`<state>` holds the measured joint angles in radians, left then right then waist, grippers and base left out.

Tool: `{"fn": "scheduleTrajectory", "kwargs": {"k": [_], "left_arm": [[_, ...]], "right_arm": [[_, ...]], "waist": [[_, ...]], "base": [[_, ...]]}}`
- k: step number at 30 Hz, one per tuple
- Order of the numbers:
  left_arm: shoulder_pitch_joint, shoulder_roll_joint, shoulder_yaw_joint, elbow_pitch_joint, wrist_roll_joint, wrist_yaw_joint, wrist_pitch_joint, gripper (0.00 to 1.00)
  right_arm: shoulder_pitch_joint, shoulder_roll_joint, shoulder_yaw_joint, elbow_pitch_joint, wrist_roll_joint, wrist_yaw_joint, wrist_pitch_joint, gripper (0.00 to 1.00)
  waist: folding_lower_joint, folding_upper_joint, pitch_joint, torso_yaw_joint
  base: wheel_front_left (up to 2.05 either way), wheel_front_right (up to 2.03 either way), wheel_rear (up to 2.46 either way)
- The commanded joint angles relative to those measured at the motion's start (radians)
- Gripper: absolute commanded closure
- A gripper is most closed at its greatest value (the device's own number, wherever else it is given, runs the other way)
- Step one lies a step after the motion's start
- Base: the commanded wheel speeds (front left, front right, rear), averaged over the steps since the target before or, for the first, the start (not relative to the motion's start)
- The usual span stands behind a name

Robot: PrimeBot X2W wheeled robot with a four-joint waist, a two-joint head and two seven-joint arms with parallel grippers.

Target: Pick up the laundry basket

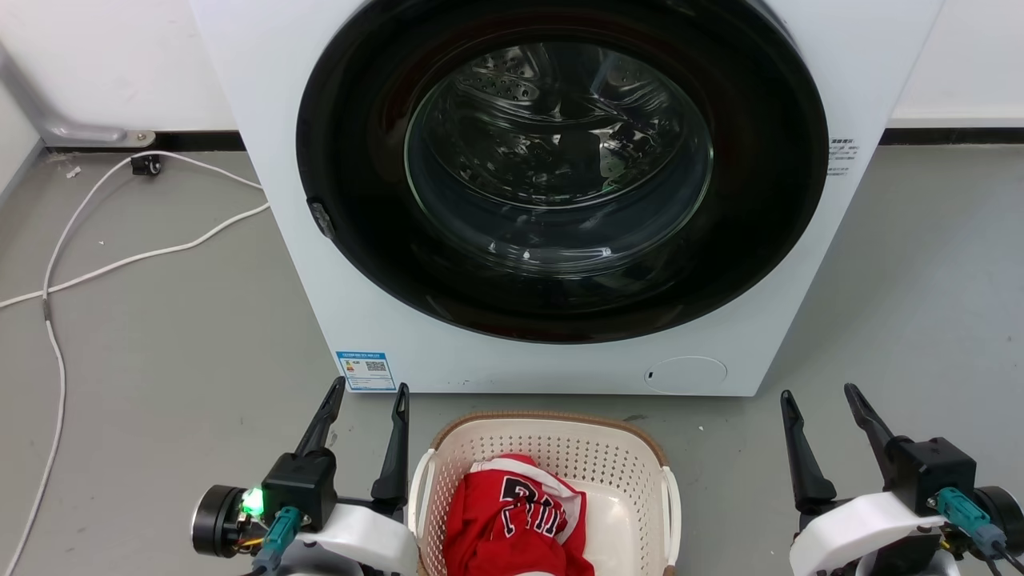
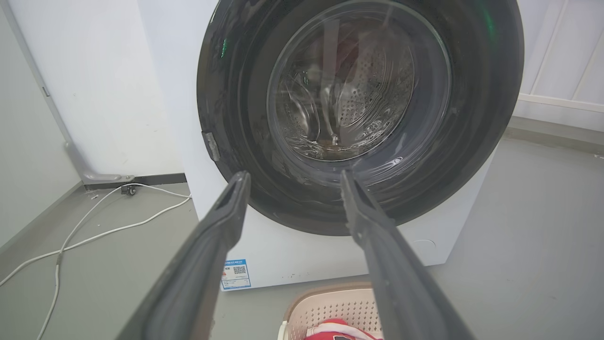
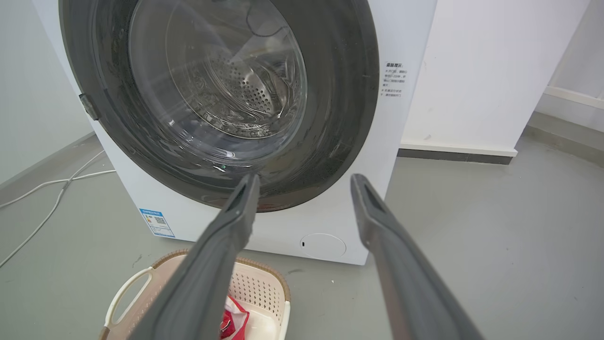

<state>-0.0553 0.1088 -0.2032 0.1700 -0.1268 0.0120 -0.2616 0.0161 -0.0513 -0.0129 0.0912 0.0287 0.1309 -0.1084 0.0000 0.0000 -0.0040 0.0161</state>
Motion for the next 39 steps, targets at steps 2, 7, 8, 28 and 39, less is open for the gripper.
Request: {"fn": "scheduleTrajectory", "kwargs": {"k": [2, 7, 8, 28, 39], "left_arm": [[0.012, -0.004, 0.005, 0.007, -0.005, -0.004, -0.005, 0.0], [0.012, -0.007, 0.009, 0.013, -0.009, -0.009, -0.005, 0.0], [0.011, -0.008, 0.01, 0.014, -0.009, -0.01, -0.005, 0.0], [-0.057, -0.004, 0.006, 0.215, -0.056, -0.049, 0.053, 0.0], [-0.246, -0.012, -0.003, 0.509, -0.149, -0.119, 0.084, 0.0]], "right_arm": [[0.005, 0.002, -0.001, 0.009, 0.016, 0.0, -0.009, 0.0], [0.0, 0.002, -0.003, 0.018, 0.02, 0.0, -0.015, 0.0], [-0.001, 0.002, -0.003, 0.019, 0.021, 0.0, -0.016, 0.0], [-0.039, 0.002, 0.014, 0.159, 0.057, 0.0, 0.016, 0.0], [-0.183, 0.001, 0.058, 0.395, 0.085, 0.0, -0.006, 0.0]], "waist": [[0.0, 0.0, -0.002, 0.001], [0.0, 0.0, -0.001, 0.003], [0.0, 0.0, -0.001, 0.003], [0.0, 0.0, 0.128, -0.018], [0.0, 0.0, 0.331, -0.05]], "base": [[0.0, 0.0, 0.0], [0.0, 0.0, 0.0], [0.0, 0.0, 0.0], [0.0, 0.0, 0.0], [0.0, 0.0, 0.0]]}}
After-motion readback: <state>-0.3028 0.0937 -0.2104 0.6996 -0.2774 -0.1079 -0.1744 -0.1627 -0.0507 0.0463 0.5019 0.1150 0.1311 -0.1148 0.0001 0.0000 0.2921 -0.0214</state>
